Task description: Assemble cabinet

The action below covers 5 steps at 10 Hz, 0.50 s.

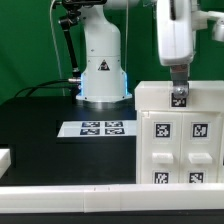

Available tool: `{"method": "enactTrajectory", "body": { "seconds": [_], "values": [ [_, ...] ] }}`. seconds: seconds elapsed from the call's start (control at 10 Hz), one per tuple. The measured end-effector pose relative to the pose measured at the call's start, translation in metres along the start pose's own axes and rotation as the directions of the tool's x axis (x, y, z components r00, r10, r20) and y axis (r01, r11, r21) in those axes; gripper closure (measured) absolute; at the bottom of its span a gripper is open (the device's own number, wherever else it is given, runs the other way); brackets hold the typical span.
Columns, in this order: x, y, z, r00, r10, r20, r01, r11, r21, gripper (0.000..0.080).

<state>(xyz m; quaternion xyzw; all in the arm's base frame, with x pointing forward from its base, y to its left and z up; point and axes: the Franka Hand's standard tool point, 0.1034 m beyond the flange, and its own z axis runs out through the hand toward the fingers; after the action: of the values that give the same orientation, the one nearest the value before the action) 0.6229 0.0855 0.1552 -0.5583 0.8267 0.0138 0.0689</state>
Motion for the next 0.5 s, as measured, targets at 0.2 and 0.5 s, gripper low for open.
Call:
{"method": "enactTrajectory", "body": {
  "seconds": [0.2,0.5],
  "values": [
    [-0.0008,-0.0008,-0.0001,0.999,0.03,0.016,-0.031,1.0,0.006,0.0243],
    [-0.0012,-0.0009,-0.0003,0.991,0.125,0.054,-0.125,0.992,0.008,0.0243]
  ]
}}
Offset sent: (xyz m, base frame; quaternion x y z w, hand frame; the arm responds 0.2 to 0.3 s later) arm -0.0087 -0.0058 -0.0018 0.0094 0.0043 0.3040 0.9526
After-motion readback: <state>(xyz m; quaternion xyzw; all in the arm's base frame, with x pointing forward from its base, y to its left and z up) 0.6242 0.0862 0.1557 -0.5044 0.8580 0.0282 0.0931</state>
